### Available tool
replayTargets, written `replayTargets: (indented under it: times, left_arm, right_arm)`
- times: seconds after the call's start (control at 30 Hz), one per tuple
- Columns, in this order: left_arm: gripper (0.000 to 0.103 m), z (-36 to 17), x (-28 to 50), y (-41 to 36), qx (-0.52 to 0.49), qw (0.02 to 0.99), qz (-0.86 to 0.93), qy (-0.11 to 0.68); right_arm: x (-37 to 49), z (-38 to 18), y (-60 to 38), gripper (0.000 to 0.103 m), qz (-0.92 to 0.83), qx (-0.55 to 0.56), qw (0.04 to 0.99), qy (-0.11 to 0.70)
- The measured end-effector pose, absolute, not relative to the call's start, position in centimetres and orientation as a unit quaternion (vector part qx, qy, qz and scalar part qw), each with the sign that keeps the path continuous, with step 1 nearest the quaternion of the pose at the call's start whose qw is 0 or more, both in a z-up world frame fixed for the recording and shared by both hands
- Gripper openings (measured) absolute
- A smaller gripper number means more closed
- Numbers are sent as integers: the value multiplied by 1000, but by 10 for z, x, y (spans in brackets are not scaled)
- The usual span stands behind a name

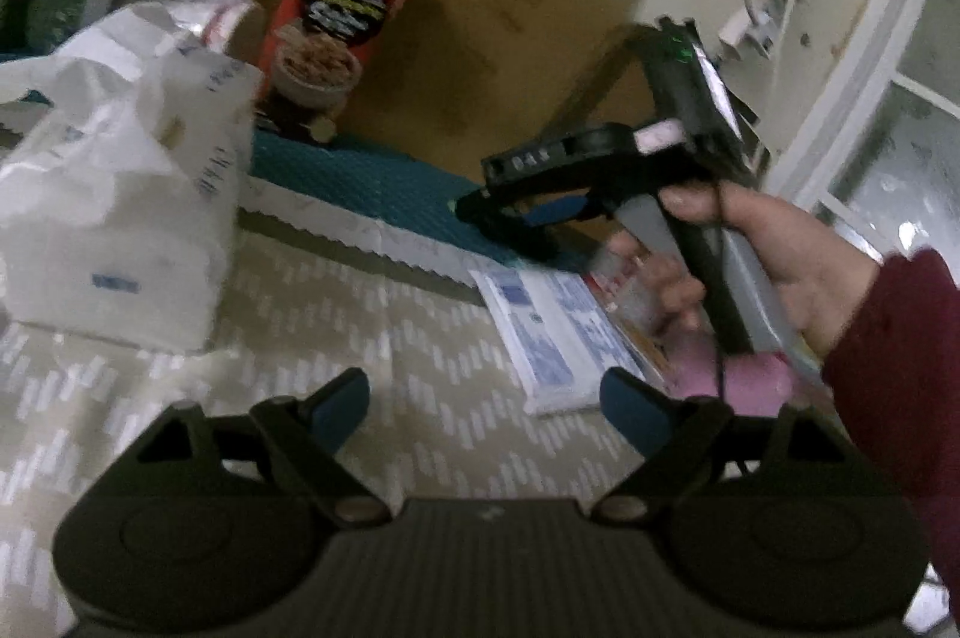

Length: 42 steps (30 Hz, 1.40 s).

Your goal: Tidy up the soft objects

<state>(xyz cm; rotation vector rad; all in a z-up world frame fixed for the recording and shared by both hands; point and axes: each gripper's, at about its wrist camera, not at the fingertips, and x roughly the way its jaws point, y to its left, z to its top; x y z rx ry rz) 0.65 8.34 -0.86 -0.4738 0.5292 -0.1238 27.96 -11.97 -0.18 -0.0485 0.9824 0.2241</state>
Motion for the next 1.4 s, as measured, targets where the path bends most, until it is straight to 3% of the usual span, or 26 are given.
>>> replayTargets:
  times: [0.07, 0.1, 0.13, 0.3, 0.33, 0.37, 0.43, 0.5, 0.63, 0.9, 1.0, 1.07, 1.4]
  left_arm:
    - [87, -8, 5, 88, -240, 937, -40, 250]
    - [87, -7, 4, 91, -245, 937, -31, 247]
    - [87, -7, 3, 94, -250, 937, -21, 243]
    - [92, -5, -2, 102, -259, 937, 4, 233]
    - [93, -5, -2, 102, -257, 938, 5, 232]
    - [93, -4, -1, 101, -254, 939, 4, 232]
    - [93, -4, 0, 98, -247, 940, 1, 233]
    - [93, -4, 1, 96, -243, 942, -1, 233]
    - [93, -5, 3, 101, -253, 939, -2, 235]
    - [94, -7, 3, 107, -273, 933, 0, 235]
    - [94, -7, 2, 109, -279, 932, 6, 232]
    - [94, -6, 0, 110, -281, 932, 13, 228]
    - [94, -2, -23, 124, -302, 934, 42, 188]
  right_arm:
    - [274, 4, -113, 47, 141, -20, 873, 466]
    - [271, 5, -107, 37, 160, -18, 867, 472]
    - [270, 3, -101, 10, 177, -11, 855, 487]
    - [261, 12, -92, 11, 201, -7, 860, 470]
    - [261, 19, -100, 19, 188, 5, 872, 453]
    - [264, 26, -108, 45, 164, 16, 883, 439]
    - [273, 29, -126, 68, 118, 44, 891, 435]
    - [288, 24, -137, 68, 102, 52, 884, 454]
    - [313, 4, -152, 83, 46, 103, 862, 494]
    - [306, -12, -130, 80, 88, 100, 840, 525]
    - [289, -6, -116, 68, 127, 95, 838, 522]
    - [280, -10, -97, 54, 140, 60, 846, 511]
    - [231, -15, -47, 53, 201, -29, 868, 454]
